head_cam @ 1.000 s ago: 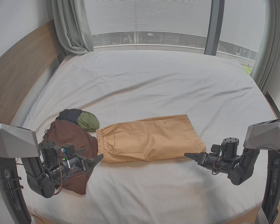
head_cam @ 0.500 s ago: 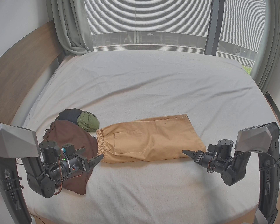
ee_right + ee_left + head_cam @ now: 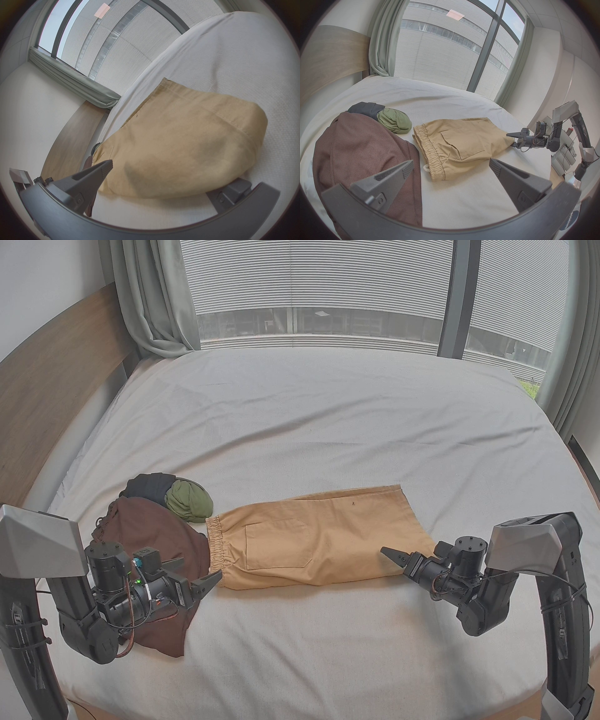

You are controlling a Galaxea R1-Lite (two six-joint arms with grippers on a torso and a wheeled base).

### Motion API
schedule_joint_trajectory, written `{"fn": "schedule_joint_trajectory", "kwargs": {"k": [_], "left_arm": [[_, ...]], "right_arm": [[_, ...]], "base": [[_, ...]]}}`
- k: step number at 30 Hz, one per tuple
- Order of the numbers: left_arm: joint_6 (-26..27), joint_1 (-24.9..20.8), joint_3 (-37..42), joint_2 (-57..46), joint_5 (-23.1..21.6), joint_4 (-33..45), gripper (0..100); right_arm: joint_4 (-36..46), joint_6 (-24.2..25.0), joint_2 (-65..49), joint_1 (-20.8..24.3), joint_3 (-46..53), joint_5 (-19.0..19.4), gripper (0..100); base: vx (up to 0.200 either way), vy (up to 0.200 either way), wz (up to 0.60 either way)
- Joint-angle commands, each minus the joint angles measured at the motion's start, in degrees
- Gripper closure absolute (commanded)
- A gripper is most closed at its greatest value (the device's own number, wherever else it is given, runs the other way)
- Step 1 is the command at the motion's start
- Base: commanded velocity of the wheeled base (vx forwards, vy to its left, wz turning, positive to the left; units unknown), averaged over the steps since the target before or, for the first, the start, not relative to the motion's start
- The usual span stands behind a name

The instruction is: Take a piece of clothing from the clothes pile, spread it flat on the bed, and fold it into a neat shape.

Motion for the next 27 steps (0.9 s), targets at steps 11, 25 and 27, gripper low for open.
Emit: {"fn": "schedule_joint_trajectory", "kwargs": {"k": [11, 25, 27], "left_arm": [[0.0, -0.1, -0.1, 0.3, 0.0, 0.0, 0], [0.0, -0.2, -0.1, 1.2, 0.0, 0.0, 0], [-0.1, -0.2, -0.1, 1.3, 0.0, 0.0, 0]], "right_arm": [[-1.9, 3.0, 4.8, 1.8, -5.5, -3.3, 0], [-2.0, 3.2, 5.2, 2.8, -5.8, -4.3, 100], [-2.0, 3.1, 5.4, 2.8, -6.1, -4.3, 100]], "base": [[0.000, 0.000, 0.00], [0.000, 0.000, 0.00], [0.000, 0.000, 0.00]]}}
